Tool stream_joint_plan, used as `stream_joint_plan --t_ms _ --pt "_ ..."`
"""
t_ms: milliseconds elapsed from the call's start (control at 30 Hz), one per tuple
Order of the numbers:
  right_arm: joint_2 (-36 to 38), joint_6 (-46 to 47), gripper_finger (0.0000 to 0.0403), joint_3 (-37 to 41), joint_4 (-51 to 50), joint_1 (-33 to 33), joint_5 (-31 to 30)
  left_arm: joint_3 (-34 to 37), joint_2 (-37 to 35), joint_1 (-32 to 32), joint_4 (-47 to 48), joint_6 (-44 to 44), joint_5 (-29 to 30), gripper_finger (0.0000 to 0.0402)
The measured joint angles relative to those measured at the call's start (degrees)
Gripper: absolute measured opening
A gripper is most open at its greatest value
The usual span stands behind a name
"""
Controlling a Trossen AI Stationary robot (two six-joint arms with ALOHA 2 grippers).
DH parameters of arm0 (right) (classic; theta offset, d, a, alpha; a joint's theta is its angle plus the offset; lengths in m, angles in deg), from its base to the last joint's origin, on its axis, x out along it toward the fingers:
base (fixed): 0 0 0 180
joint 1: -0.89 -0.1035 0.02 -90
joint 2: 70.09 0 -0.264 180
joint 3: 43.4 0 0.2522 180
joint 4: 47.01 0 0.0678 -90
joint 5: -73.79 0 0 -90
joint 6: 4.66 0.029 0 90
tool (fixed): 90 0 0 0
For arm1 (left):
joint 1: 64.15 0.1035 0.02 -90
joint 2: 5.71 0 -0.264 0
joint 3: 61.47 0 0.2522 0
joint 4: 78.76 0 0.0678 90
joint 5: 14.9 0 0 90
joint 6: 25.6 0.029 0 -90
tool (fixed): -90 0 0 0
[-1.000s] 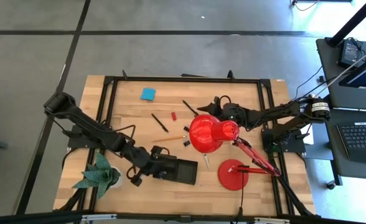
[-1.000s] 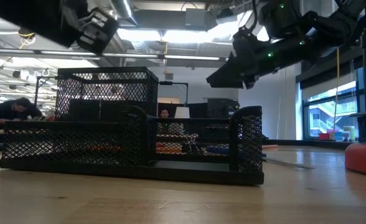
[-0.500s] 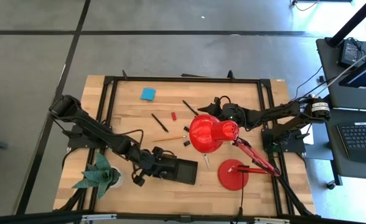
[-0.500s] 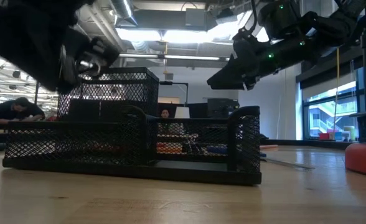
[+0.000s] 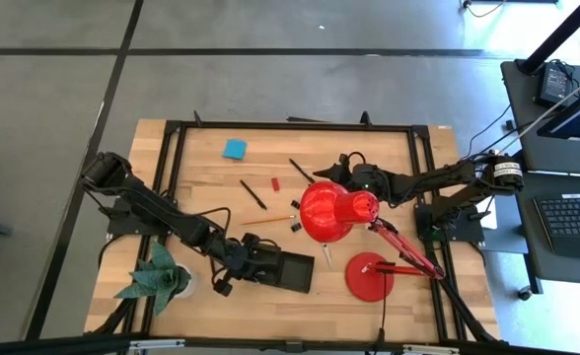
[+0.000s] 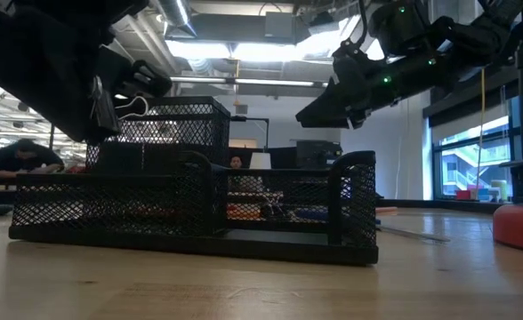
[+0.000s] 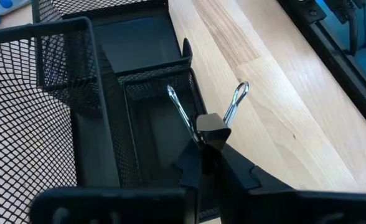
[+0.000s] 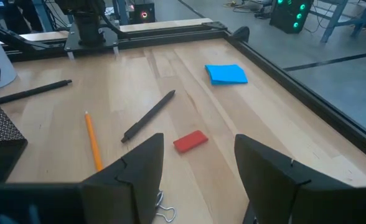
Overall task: Pick and place office supplies into organizer
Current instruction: Put the right black clip binder into the desk organizer, then put the top black clip binder into the desk organizer
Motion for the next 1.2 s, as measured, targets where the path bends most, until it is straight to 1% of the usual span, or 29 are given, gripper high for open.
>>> stream_joint_plan --t_ms 133,233,767,967,1200 --pt "0.00 -0.02 0.0200 0.00 0.00 0.00 0.00 0.07 -0.19 0.00 0.20 -0.09 -0.32 0.0038" --pt "0.00 -0.01 0.0200 0.00 0.00 0.00 0.01 0.12 -0.20 -0.02 -0.26 -0.22 -0.33 0.0040" --pt "-0.02 -0.02 0.0200 0.00 -0.33 0.00 0.04 0.32 -0.84 0.07 -0.32 -0.83 0.01 0.0012" --pt "-0.02 0.52 0.0200 0.00 -0.55 0.00 0.07 0.44 -4.62 0.04 -1.24 -0.90 -0.27 0.0015" --pt "-0.02 1.39 0.0200 -0.02 -2.55 -0.04 0.07 0.35 -10.88 0.33 -1.56 -0.85 2.27 0.0039"
